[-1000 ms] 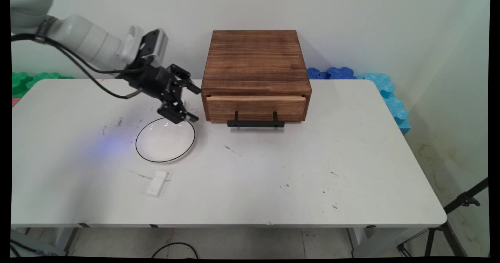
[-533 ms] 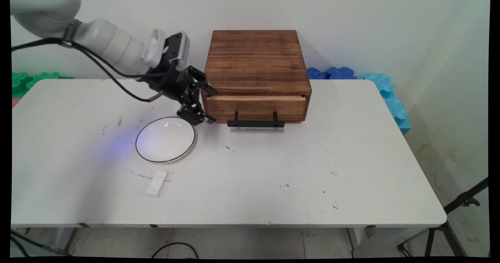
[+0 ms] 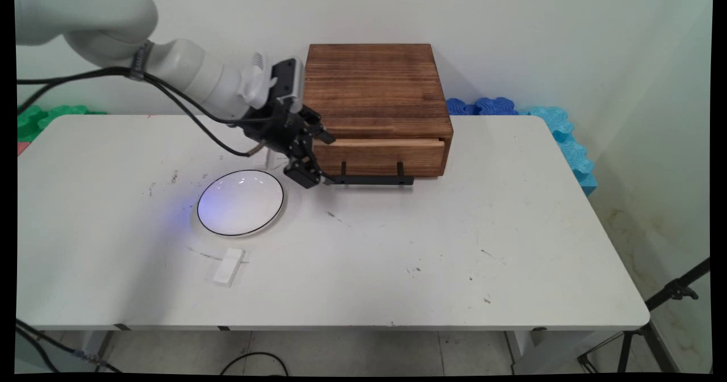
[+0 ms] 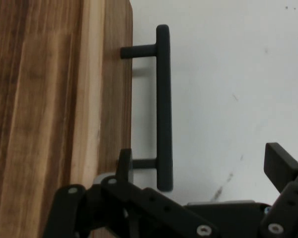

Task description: Open the drawer

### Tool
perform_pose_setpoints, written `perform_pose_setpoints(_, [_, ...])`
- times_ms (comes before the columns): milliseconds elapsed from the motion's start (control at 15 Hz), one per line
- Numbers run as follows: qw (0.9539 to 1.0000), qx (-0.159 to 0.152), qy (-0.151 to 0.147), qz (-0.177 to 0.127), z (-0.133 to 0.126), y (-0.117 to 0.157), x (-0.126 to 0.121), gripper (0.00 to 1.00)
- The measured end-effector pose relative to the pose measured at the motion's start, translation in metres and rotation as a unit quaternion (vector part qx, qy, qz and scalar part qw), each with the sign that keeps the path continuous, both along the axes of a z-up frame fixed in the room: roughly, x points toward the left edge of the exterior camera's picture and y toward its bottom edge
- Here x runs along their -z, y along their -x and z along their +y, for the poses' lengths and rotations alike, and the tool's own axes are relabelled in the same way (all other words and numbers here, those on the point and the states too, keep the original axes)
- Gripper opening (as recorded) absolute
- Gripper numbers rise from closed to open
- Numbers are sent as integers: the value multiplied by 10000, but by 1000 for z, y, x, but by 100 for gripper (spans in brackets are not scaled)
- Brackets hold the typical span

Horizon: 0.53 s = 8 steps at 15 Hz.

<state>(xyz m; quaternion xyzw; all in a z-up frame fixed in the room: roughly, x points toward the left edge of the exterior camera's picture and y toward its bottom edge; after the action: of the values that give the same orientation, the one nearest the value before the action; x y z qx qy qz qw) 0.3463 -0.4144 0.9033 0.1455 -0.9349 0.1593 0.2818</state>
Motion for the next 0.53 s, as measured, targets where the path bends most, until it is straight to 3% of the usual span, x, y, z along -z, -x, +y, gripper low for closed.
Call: perform_pose_setpoints(533, [9999, -131, -19, -66, -17, 37, 18, 100])
